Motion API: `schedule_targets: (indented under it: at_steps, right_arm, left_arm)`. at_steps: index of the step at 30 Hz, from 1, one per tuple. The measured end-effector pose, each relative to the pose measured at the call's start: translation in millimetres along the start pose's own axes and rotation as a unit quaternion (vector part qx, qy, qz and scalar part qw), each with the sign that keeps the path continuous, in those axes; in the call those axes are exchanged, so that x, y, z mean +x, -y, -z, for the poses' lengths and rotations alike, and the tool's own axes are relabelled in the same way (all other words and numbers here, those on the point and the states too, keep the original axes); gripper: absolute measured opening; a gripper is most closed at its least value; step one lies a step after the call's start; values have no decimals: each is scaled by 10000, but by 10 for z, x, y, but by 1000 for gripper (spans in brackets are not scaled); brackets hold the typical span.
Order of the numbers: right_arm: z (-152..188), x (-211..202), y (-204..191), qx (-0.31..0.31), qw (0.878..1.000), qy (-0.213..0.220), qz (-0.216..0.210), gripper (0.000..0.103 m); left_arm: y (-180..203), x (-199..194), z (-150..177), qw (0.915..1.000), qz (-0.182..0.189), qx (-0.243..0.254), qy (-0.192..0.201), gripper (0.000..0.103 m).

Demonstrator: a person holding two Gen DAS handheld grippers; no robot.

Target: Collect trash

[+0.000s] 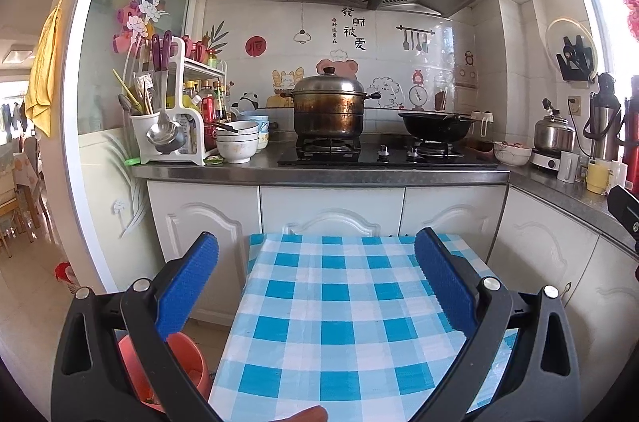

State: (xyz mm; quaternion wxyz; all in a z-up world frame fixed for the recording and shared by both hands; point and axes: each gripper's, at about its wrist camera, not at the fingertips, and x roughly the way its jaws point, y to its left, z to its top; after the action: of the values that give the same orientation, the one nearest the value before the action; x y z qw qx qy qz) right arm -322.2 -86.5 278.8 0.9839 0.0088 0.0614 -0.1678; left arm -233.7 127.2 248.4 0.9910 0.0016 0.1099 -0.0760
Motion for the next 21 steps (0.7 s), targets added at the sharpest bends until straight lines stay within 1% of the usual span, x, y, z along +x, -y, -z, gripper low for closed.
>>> schedule_targets:
  at_steps: [7,21]
  right_arm:
    - [17,-13,0,-8,9999,37,118,98]
    - [48,5,-49,-54,10000,-10,73,98]
  left_arm:
    - [24,-11,-1,10000,68,11,8,99]
    - [26,-9,7,10000,55,-8,-1,99]
